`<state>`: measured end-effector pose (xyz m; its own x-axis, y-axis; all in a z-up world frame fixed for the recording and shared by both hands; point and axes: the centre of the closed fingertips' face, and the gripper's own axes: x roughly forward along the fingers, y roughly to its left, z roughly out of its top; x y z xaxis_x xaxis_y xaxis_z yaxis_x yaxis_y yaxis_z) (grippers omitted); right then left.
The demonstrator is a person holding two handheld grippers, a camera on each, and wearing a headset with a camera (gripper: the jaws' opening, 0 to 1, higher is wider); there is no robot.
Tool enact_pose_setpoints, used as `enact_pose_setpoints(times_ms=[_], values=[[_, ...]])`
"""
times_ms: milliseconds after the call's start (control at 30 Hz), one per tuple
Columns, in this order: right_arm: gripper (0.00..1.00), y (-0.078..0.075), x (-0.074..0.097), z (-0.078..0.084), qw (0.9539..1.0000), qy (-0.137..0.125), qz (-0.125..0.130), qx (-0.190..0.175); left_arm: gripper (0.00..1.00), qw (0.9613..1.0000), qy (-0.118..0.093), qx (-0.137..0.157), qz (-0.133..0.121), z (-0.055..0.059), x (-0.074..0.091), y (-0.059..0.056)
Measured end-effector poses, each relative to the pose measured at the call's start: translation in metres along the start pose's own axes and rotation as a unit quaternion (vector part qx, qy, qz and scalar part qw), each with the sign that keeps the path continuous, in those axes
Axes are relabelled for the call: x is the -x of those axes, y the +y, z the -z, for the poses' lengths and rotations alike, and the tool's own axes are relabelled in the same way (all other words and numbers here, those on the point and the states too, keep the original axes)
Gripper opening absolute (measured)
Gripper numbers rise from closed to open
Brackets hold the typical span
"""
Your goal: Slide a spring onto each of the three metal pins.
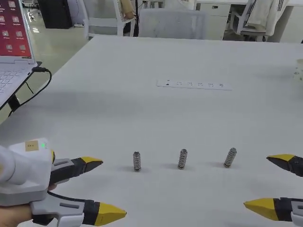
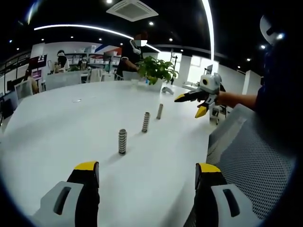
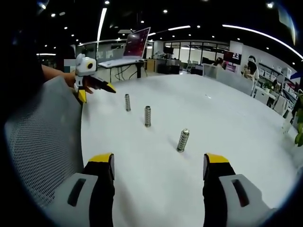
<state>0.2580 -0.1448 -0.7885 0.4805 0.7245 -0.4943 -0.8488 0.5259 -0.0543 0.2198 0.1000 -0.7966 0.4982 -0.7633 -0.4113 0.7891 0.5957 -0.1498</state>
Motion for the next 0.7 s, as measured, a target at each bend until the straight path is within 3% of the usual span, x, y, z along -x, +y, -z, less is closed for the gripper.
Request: enact_pose_setpoints(times_ms=[700], values=[[0.78,0.0029,-0.0054,0.0024,0.9999,0.008,-0.009,-0.008,0.79,1.0000,-0.005,0.005,-0.005,-0.0034,0.0011,0.0027]])
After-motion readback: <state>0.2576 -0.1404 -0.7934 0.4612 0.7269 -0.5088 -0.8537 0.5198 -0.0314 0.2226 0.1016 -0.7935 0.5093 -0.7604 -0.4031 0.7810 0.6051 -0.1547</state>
